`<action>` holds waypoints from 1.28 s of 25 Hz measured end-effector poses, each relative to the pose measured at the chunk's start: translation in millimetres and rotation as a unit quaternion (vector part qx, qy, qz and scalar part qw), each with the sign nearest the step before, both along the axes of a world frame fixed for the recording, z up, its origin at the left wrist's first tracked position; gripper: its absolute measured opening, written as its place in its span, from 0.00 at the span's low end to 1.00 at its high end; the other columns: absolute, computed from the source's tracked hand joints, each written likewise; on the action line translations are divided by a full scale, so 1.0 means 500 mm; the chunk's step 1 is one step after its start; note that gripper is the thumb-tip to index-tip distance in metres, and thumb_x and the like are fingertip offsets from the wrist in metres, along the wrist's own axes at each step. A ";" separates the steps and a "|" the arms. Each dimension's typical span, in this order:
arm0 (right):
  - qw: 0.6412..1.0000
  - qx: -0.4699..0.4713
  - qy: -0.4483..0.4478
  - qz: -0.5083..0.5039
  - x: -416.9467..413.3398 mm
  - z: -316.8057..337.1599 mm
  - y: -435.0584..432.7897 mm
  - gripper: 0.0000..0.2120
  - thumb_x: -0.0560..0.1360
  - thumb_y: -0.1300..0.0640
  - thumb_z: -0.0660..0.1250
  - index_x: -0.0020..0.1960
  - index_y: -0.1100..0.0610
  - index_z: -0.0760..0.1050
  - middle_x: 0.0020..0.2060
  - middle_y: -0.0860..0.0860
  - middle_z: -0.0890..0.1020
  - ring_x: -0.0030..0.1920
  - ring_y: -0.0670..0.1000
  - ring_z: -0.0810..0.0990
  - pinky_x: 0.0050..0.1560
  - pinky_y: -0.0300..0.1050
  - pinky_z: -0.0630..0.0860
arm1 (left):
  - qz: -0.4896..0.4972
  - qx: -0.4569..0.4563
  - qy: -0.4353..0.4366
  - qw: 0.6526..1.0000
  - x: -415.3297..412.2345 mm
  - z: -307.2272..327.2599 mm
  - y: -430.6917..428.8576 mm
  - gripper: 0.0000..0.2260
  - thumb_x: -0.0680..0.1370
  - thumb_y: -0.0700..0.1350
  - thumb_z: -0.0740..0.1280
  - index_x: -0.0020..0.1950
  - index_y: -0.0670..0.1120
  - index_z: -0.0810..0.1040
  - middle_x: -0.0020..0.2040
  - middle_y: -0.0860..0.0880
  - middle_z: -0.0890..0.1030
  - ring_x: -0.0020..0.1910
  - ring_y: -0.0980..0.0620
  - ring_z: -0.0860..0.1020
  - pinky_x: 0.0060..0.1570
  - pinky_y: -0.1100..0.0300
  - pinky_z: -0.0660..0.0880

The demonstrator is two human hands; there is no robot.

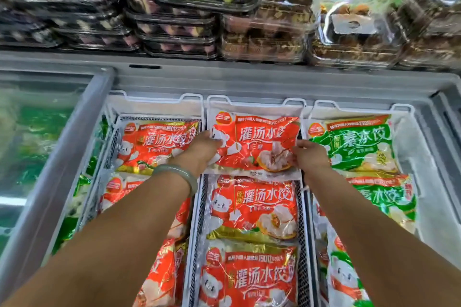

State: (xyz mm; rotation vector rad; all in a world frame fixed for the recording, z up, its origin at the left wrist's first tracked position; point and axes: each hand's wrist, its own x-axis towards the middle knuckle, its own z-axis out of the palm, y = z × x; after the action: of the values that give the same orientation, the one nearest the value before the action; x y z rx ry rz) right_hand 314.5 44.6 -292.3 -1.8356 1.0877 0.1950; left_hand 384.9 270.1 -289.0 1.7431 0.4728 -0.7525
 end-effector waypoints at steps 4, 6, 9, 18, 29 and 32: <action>0.996 0.046 0.032 0.062 -0.038 0.017 0.020 0.13 0.78 0.66 0.58 0.60 0.62 0.75 0.48 0.59 0.79 0.36 0.51 0.75 0.31 0.38 0.71 | -0.068 0.051 0.009 0.996 -0.030 0.029 -0.018 0.23 0.79 0.35 0.62 0.74 0.41 0.64 0.71 0.45 0.70 0.69 0.46 0.69 0.62 0.60 0.67; 0.995 0.071 0.032 0.061 -0.069 0.027 0.024 0.13 0.79 0.65 0.57 0.62 0.63 0.73 0.47 0.58 0.79 0.37 0.51 0.77 0.34 0.40 0.72 | -0.106 0.080 0.021 0.991 -0.049 0.015 -0.016 0.25 0.80 0.39 0.61 0.76 0.43 0.60 0.75 0.46 0.64 0.72 0.46 0.66 0.66 0.59 0.65; 0.996 0.055 0.044 0.046 -0.119 0.048 0.017 0.18 0.79 0.65 0.57 0.69 0.62 0.68 0.56 0.58 0.77 0.46 0.53 0.76 0.46 0.43 0.71 | -0.124 0.105 0.032 0.986 -0.089 0.021 0.000 0.23 0.80 0.42 0.60 0.75 0.44 0.62 0.75 0.46 0.64 0.72 0.46 0.65 0.69 0.57 0.64; 0.989 0.130 0.042 0.053 -0.344 0.170 0.020 0.10 0.79 0.64 0.60 0.54 0.67 0.76 0.54 0.65 0.79 0.50 0.58 0.80 0.59 0.55 0.75 | -0.075 0.069 0.035 0.994 -0.275 0.191 0.030 0.09 0.80 0.40 0.59 0.58 0.39 0.75 0.49 0.44 0.77 0.47 0.49 0.76 0.50 0.58 0.74; 0.980 0.198 -0.007 0.015 -0.625 0.300 0.001 0.07 0.80 0.59 0.59 0.55 0.60 0.73 0.45 0.54 0.81 0.38 0.50 0.79 0.31 0.39 0.72 | -0.048 -0.005 0.007 0.999 -0.559 0.404 0.023 0.09 0.80 0.39 0.56 0.46 0.47 0.74 0.45 0.48 0.77 0.37 0.55 0.73 0.40 0.61 0.69; 0.980 0.195 -0.030 -0.015 -0.715 0.314 -0.002 0.07 0.80 0.60 0.59 0.54 0.62 0.73 0.39 0.53 0.80 0.32 0.48 0.75 0.28 0.37 0.71 | -0.082 -0.019 -0.004 0.996 -0.614 0.432 0.031 0.07 0.81 0.42 0.58 0.51 0.44 0.75 0.47 0.48 0.79 0.41 0.55 0.76 0.40 0.62 0.70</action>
State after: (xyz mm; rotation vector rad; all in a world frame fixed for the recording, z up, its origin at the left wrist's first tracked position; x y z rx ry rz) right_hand -42.8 43.7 -135.1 -1.4638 0.9580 0.3098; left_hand 77.8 285.9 -73.1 1.7645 0.3098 -0.8644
